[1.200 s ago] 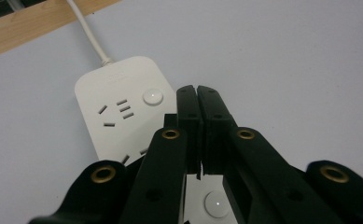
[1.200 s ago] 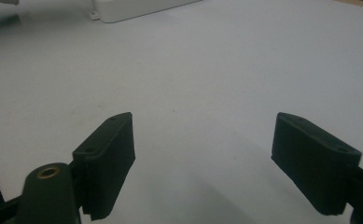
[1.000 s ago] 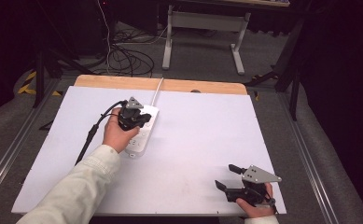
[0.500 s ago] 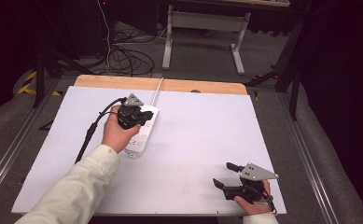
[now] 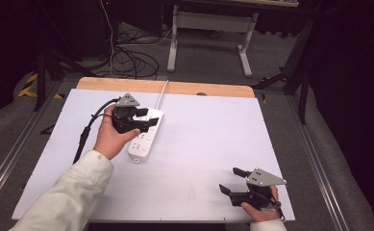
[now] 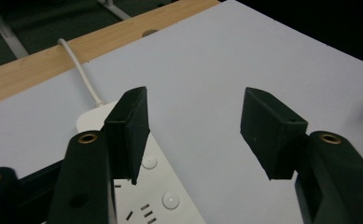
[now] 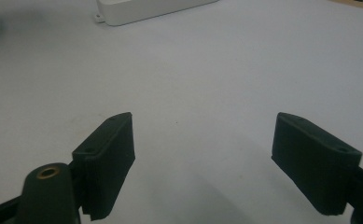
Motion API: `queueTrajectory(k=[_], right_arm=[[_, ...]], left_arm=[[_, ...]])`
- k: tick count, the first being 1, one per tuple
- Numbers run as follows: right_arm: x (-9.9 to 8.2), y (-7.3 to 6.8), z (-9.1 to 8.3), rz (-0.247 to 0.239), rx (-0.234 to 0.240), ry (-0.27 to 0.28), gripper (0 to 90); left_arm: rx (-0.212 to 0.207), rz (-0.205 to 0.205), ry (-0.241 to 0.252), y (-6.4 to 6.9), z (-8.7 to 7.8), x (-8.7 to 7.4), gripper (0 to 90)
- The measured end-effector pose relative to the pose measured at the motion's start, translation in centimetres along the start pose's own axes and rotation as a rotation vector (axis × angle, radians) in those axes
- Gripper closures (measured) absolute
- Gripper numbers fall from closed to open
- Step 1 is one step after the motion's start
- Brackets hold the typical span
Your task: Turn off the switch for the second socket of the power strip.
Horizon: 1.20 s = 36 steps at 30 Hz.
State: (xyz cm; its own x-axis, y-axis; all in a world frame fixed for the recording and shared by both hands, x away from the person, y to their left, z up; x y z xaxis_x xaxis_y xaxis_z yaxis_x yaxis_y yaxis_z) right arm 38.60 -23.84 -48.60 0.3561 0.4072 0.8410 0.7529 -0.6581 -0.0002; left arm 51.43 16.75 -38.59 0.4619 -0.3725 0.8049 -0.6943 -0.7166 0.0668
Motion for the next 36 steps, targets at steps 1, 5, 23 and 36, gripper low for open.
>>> queueTrajectory(k=[1,5,23,36], right_arm=[[0.0,0.0,0.0,-0.002,-0.001,0.0,21.8],[0.0,-0.1,0.0,-0.001,0.002,-0.001,21.8],[0.1,0.0,-0.1,0.017,-0.002,0.016,20.5],[0.1,-0.1,-0.1,0.023,0.004,0.021,20.0]], left_arm=[[-0.003,-0.01,0.005,0.1,-0.3,0.0,40.2],[-0.018,-0.007,0.015,0.7,-2.0,0.1,38.1],[-0.001,0.055,0.055,2.7,-8.6,-3.6,28.7],[0.013,0.021,0.04,3.5,-10.4,-8.3,27.0]])
Point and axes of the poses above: each handheld gripper's, and its own axes: z roughly forward along the jaws, x roughly out of its top, y roughly to its right, the point moved 1 cm from there along z, roughly forward along the jaws, and after that the axes turned 4 degrees about -y, right-handed, at the moved point
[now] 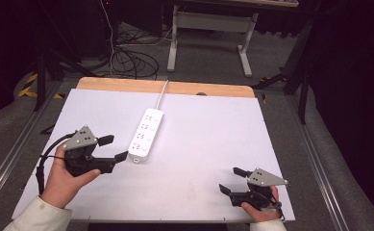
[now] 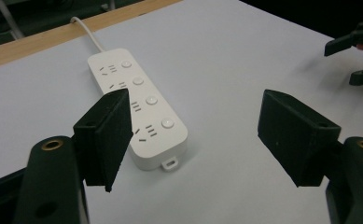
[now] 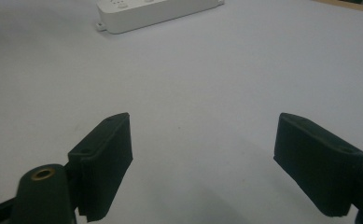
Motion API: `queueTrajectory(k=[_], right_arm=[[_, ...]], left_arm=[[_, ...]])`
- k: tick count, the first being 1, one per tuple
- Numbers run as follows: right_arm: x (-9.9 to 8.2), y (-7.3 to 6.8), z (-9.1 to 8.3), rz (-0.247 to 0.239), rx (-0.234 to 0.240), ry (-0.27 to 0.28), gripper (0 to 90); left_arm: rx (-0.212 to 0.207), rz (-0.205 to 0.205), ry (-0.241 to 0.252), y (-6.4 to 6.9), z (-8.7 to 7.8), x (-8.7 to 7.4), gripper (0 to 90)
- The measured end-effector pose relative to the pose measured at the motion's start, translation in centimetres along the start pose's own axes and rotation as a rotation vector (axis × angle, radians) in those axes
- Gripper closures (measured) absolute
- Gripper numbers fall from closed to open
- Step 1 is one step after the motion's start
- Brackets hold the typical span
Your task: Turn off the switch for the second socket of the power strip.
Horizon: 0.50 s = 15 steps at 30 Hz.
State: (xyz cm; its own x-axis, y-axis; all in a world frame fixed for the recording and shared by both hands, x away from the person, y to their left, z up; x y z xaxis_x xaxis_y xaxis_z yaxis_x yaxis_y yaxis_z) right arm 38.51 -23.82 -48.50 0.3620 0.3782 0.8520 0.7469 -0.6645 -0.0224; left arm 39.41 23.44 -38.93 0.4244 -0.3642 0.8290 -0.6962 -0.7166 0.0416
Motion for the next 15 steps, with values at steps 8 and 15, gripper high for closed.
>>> queueTrajectory(k=[8,15], right_arm=[[0.0,0.0,0.0,0.001,0.0,-0.004,19.9],[0.0,-0.1,0.1,0.0,0.005,-0.003,19.9]], left_arm=[[0.015,-0.022,0.027,0.0,-0.5,-3.4,27.1],[0.01,-0.019,0.045,-0.1,-0.6,-6.5,27.1]])
Point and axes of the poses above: each handheld gripper's, and its own axes: z roughly forward along the jaws, x roughly out of its top, y roughly to its right, the point moved 1 cm from there along z, roughly forward along the jaws, and after that the axes turned 4 degrees about -y, right-handed, at the moved point
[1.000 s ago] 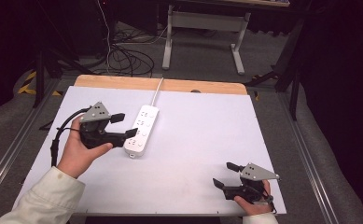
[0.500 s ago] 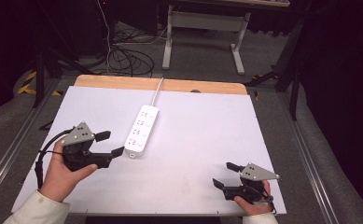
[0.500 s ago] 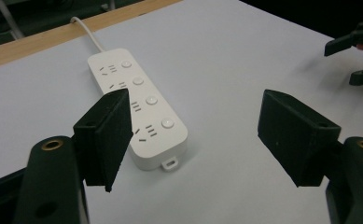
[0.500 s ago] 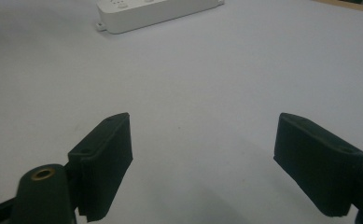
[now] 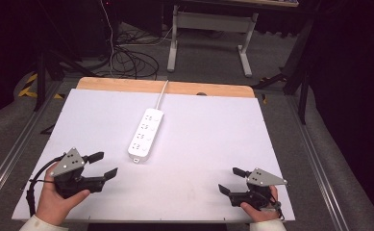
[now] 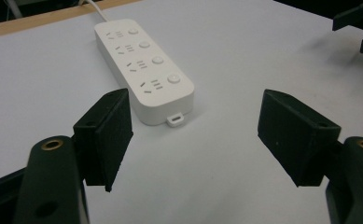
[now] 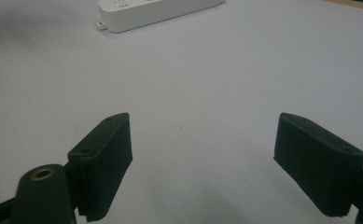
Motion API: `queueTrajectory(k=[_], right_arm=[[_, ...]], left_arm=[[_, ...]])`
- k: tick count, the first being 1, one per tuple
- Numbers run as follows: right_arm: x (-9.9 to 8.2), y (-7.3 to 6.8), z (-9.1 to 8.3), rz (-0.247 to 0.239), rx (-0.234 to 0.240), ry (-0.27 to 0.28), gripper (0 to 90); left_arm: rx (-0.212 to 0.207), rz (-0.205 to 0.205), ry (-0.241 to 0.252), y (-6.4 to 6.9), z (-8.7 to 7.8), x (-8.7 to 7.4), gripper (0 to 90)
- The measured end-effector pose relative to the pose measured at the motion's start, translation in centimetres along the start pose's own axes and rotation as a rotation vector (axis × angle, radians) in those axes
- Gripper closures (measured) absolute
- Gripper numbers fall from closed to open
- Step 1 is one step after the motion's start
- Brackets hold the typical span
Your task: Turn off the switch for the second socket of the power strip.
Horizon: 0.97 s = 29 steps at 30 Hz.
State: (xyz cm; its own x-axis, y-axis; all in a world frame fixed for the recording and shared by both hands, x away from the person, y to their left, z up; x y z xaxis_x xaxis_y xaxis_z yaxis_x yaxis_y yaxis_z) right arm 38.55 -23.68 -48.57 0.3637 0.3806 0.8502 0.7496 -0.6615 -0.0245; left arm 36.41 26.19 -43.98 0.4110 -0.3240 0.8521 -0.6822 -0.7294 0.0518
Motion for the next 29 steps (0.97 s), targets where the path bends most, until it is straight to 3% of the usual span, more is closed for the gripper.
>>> queueTrajectory(k=[5,11,14,20,26,29], right_arm=[[0.0,0.0,0.0,0.004,-0.003,-0.003,19.9],[0.0,0.0,0.1,0.001,-0.002,-0.005,19.9],[0.0,0.0,0.0,0.001,-0.002,-0.003,19.9],[0.0,0.0,0.1,-0.002,0.002,-0.005,19.9],[0.1,0.0,0.1,-0.005,0.0,-0.006,19.9],[0.0,0.0,0.1,-0.007,-0.002,-0.01,19.9]], left_arm=[[-0.002,-0.02,0.02,-0.1,0.2,-2.2,27.2],[-0.011,-0.029,0.008,-0.4,0.5,-4.0,27.2],[-0.04,-0.074,0.021,-0.5,0.4,-4.7,27.6],[-0.035,-0.126,0.013,-1.2,0.3,-5.5,27.2],[0.013,-0.075,-0.011,-1.8,0.4,-5.6,27.2],[0.007,-0.061,-0.013,-1.8,0.4,-5.6,28.1]])
Point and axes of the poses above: each handheld gripper's, and its own axes: z roughly forward along the jaws, x roughly out of its top, y roughly to its right, the point moved 1 cm from there along z, roughly forward along the jaws, and after that the axes turned 4 degrees about -y, right-handed, at the moved point
